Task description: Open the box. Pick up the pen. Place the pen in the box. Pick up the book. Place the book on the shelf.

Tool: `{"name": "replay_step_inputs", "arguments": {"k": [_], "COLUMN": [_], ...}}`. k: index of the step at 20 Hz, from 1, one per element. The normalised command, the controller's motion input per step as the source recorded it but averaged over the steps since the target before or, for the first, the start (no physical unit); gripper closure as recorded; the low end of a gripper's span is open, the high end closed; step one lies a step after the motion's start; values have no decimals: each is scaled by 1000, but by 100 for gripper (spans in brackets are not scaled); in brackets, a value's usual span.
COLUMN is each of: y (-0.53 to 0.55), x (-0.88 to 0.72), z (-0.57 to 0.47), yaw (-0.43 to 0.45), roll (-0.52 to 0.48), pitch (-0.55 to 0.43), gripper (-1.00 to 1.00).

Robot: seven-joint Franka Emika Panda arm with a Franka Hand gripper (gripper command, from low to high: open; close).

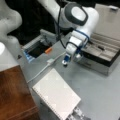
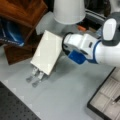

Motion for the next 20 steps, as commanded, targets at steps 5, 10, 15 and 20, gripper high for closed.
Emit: {"name": "replay_step_inputs", "arguments": {"k": [5,10,15,20], "y": [-25,-93,78,68], "x": [132,128,82,99], "z": [-130,-209,-214,-217], "yaw": [58,65,-9,-3], "roll": [-494,-419,-374,-386], "pitch": [-62,-76,-119,-82], "gripper": [-100,-100,-100,-100]}}
